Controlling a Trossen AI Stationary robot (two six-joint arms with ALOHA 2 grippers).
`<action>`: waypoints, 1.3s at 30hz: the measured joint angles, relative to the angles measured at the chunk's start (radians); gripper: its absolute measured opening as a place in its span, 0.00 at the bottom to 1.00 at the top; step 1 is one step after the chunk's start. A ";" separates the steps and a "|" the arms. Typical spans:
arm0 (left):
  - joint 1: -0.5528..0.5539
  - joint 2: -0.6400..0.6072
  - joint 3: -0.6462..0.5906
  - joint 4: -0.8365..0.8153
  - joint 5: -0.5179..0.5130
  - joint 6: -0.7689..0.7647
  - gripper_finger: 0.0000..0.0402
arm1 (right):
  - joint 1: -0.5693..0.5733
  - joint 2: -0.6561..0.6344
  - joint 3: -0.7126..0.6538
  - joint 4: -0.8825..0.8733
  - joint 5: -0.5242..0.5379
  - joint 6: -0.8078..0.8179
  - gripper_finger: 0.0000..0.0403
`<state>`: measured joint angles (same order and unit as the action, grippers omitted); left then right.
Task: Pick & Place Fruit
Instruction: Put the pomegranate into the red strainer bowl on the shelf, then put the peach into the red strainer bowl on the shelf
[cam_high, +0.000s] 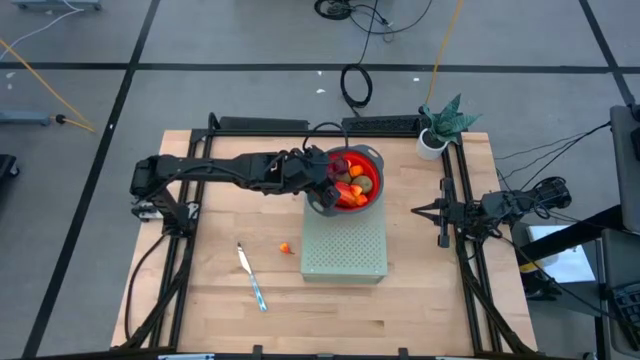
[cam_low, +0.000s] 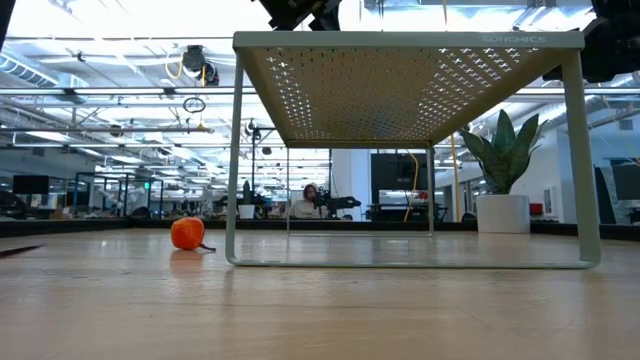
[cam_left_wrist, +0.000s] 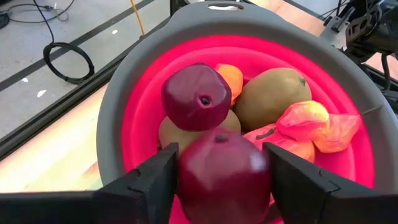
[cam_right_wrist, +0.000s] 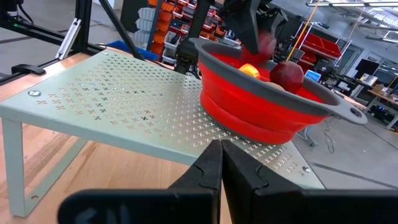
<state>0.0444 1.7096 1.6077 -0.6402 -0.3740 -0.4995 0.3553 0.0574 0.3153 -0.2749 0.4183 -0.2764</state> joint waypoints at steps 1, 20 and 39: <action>0.000 0.000 0.000 0.000 0.000 0.000 0.58 | 0.000 0.000 0.000 0.000 0.000 0.000 0.00; -0.083 -0.192 -0.001 -0.041 0.011 -0.148 0.66 | 0.000 0.000 0.000 0.001 0.000 0.002 0.00; -0.408 -0.215 -0.001 -0.307 -0.028 -0.523 0.32 | 0.000 0.000 0.000 0.000 0.000 0.002 0.00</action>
<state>-0.3638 1.4944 1.6070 -0.9470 -0.4021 -1.0230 0.3550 0.0570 0.3153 -0.2745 0.4183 -0.2749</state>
